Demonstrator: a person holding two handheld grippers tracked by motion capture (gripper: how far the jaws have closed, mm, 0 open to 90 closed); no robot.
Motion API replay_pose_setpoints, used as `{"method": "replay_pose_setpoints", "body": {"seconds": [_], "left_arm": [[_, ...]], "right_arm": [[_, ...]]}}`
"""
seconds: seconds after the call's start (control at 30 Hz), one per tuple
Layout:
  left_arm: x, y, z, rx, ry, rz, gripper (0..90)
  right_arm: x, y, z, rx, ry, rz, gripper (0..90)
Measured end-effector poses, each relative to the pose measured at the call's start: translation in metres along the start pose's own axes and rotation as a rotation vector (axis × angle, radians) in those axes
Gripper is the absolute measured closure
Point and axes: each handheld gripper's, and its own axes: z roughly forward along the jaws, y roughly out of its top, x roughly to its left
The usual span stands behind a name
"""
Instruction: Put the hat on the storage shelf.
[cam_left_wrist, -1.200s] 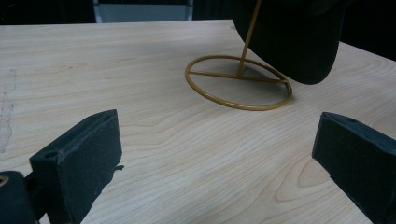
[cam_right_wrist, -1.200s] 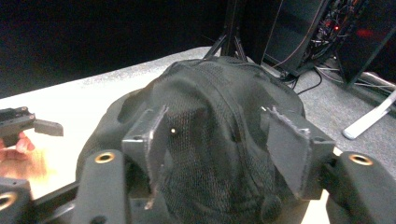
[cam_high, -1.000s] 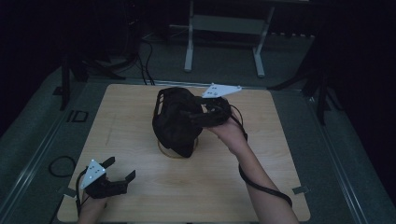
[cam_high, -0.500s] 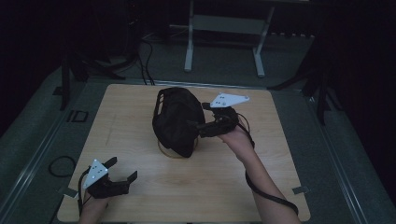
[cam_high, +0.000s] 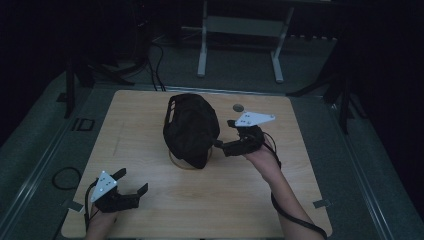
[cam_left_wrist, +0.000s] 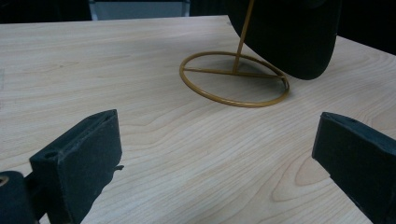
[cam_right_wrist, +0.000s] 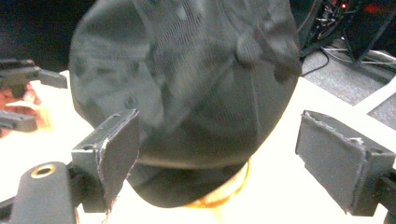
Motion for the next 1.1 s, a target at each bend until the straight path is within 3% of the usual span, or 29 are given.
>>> {"method": "replay_pose_setpoints", "body": {"seconds": [0.6, 1.1], "left_arm": [[-0.001, -0.001, 0.001, 0.007, -0.003, 0.000, 2.2], [-0.001, -0.001, 0.001, 0.011, -0.002, -0.004, 2.1]], "right_arm": [[-0.007, -0.056, -0.003, 0.065, 0.012, 0.034, 13.9], [-0.010, -0.100, -0.010, 0.085, 0.018, 0.067, 13.7]]}}
